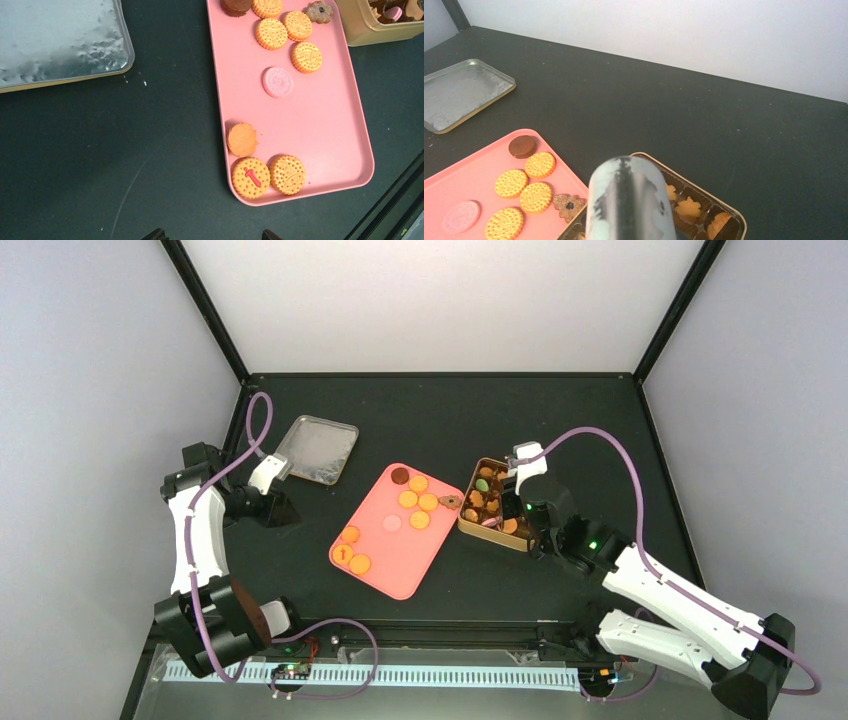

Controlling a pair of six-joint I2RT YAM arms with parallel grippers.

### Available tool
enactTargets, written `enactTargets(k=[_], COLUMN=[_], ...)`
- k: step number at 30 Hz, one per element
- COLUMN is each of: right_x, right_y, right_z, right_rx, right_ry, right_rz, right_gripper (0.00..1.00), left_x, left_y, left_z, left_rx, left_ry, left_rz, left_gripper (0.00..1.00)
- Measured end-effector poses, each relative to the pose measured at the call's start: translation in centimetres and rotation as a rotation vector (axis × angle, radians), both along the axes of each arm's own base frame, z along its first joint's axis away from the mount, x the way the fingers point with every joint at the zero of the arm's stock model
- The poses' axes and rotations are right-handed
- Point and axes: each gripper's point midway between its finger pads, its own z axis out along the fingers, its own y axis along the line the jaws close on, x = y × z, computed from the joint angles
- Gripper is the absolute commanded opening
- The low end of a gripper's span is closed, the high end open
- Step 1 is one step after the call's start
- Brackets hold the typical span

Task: Pack the cookies
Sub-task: Place the fake cookies in the empty pocket of the box.

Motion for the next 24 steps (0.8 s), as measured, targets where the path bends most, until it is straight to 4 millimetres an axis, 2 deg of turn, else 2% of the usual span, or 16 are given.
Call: enactTargets(k=[8,15,24], right_x=[0.6,2.0,1.6], right_y=[-0.2,-0.9,0.0], right_z=[0.2,-0.9,-1.6], right_rx=[-0.006,-0.003,0.031], right_ry=[-0.004,0.030,0.058], right_rz=[-0.015,-0.041,0.017], right_gripper=[0.29,0.29,0.29], left_x=[0.0,0.0,0.0], left_y=[0.0,0.0,0.0], left_z=[0.0,0.0,0.0], left_rx=[0.000,0.000,0.001], left_ry=[0.000,0.000,0.000], left_rz=[0.000,0.000,0.000], left_gripper=[0.51,0.51,0.50])
